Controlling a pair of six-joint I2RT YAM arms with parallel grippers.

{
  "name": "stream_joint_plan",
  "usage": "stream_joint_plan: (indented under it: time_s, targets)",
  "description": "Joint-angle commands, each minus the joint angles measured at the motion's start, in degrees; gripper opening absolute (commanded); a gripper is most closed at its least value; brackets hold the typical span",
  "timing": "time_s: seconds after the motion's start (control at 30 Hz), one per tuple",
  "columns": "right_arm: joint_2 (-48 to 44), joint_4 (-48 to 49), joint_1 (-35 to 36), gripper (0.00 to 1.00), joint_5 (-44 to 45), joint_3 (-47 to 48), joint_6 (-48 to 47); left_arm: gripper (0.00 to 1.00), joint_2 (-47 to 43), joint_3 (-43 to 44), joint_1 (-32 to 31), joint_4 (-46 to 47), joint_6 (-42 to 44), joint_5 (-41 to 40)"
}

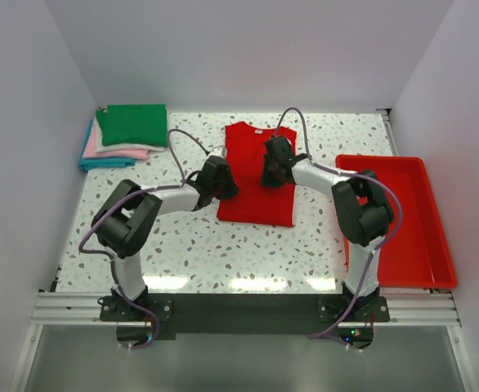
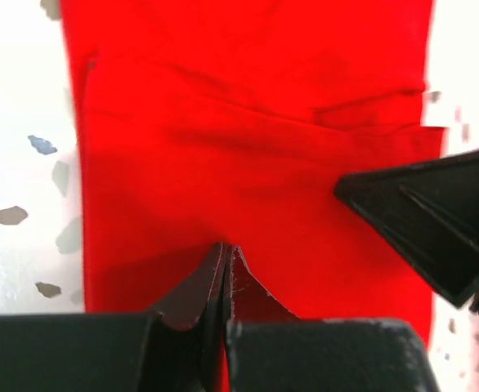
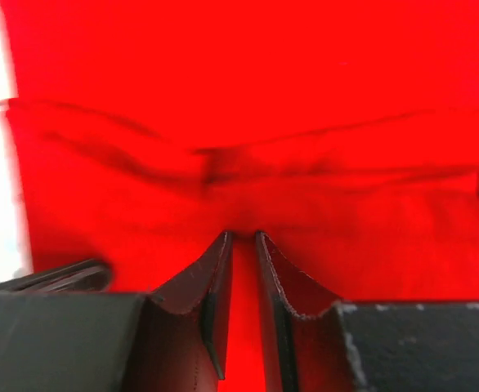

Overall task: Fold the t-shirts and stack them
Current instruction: Fold the tshirt

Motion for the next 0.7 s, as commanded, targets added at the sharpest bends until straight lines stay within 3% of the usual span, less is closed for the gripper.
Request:
stream_joint_plan:
  time_s: [0.0, 0.4, 0.67]
  targets:
    - [3.5, 2.4, -3.5, 0.21, -4.8, 3.0, 1.3, 0.00, 3.0, 3.6, 1.1, -1.6, -1.6, -1.3]
    - [1.8, 2.3, -10.0, 0.25, -9.5, 0.7, 2.0, 0.00, -0.3, -5.2, 1.7, -2.6, -5.7, -3.0]
    - [-1.7, -7.0, -11.9, 0.26, -5.8, 2.7, -2.9, 0.00, -4.9, -8.2, 2.0, -3.2, -5.1, -2.1]
